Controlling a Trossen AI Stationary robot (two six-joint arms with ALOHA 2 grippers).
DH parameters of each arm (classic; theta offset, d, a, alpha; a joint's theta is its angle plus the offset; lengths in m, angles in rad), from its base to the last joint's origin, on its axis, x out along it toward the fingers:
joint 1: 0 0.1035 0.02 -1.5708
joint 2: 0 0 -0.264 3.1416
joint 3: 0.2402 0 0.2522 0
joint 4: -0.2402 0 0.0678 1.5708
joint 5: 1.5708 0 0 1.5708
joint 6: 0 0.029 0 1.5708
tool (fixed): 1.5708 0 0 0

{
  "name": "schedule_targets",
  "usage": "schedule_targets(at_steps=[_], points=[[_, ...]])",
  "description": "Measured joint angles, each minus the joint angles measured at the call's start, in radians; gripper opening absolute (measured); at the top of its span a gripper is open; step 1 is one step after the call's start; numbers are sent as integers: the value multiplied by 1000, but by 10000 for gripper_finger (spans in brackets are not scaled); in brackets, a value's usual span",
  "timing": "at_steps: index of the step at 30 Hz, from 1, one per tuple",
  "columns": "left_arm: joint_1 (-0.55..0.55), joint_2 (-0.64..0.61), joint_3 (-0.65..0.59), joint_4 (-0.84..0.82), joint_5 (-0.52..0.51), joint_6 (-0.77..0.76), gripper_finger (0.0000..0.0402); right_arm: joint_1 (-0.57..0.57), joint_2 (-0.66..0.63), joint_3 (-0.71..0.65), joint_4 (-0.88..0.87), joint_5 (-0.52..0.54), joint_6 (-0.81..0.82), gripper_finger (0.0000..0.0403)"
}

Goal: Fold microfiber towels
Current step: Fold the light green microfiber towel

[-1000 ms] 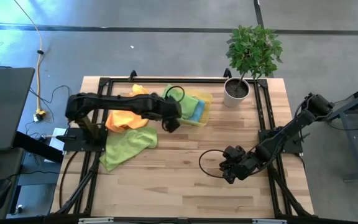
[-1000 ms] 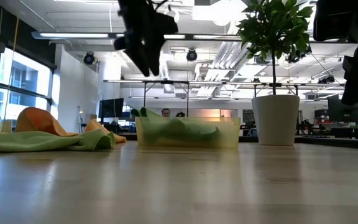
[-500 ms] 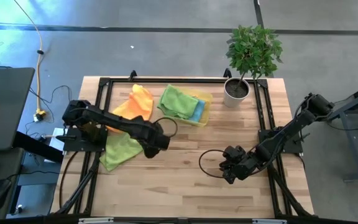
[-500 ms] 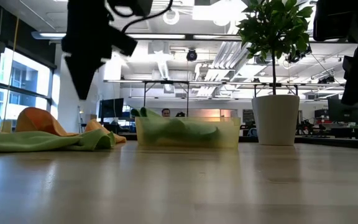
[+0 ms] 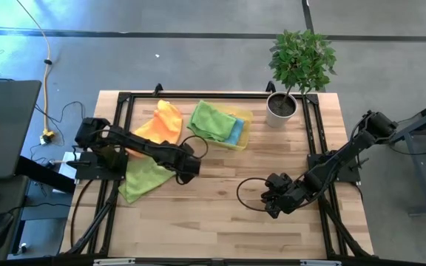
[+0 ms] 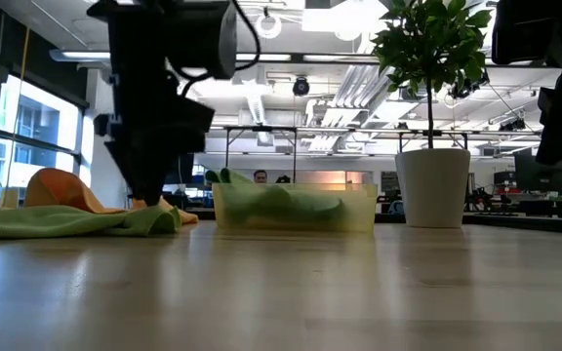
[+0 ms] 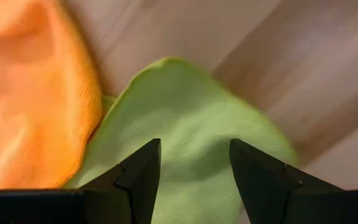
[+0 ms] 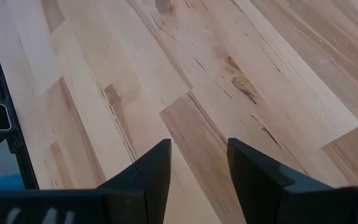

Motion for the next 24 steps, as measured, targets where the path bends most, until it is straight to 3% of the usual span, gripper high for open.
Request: schedule_targets(at_steps=[5, 11, 24], points=[[19, 0, -62, 8, 5, -34, 182, 0, 0, 0, 0, 0, 0, 149], [10, -3, -131, 146, 72, -20, 181, 0, 0, 0, 0, 0, 0, 149], [-114, 23, -145, 632, 113, -73, 181, 0, 0, 0, 1, 0, 0, 149]])
